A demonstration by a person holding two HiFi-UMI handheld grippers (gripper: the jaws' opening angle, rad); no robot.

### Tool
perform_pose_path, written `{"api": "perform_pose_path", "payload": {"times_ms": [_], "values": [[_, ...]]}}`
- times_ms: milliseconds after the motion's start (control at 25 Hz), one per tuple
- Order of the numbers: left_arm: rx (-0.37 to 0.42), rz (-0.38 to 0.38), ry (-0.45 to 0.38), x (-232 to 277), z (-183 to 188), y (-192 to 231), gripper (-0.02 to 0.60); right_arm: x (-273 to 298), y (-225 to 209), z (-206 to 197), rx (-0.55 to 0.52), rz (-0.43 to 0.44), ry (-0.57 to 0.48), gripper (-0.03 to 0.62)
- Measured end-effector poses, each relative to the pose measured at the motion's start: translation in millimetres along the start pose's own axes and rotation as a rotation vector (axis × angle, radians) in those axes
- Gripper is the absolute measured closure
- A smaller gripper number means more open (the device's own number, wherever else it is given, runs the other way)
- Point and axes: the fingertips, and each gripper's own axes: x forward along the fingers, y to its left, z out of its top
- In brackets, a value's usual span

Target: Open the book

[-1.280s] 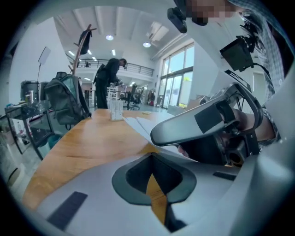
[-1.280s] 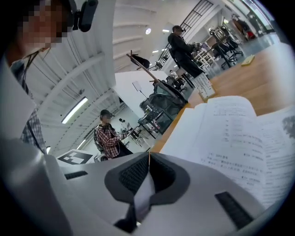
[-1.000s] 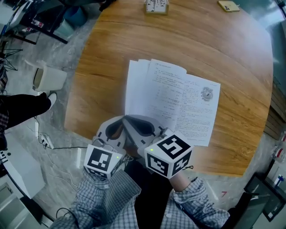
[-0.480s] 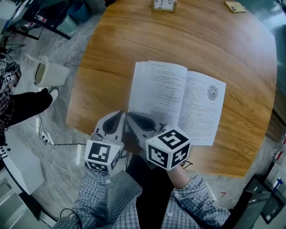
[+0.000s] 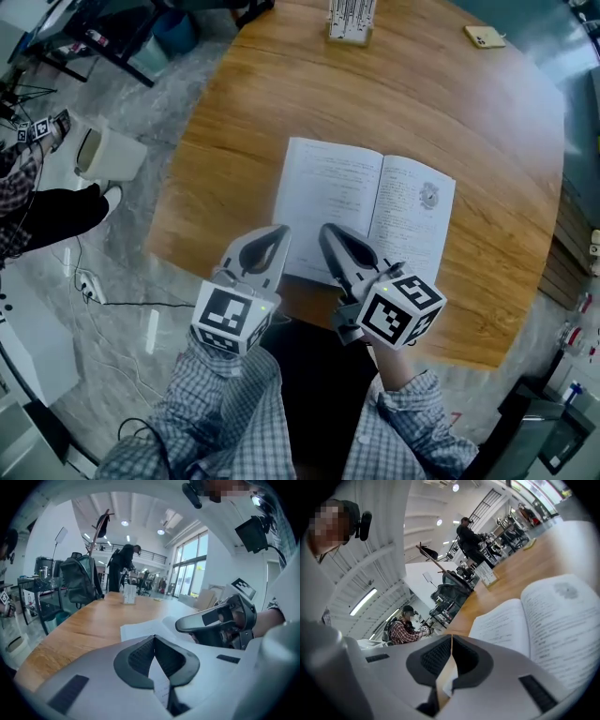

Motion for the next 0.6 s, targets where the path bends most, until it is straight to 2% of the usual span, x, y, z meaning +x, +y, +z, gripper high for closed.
{"api": "perform_pose_path", "payload": {"times_ms": [280, 440, 600], "values": [[0.019, -0.131, -0.04, -5, 23, -40, 0.581, -76, -16, 45, 0.031, -0.125, -0.19, 0.571], [0.045, -0.18, -0.049, -8, 32, -57, 0.581, -117, -18, 54, -0.045, -0.222, -0.247, 0.571], [0.08, -0.207, -0.063, -20, 43, -72, 0.581, -143, -8, 52, -0.091, -0.251, -0.283, 0.571]]}}
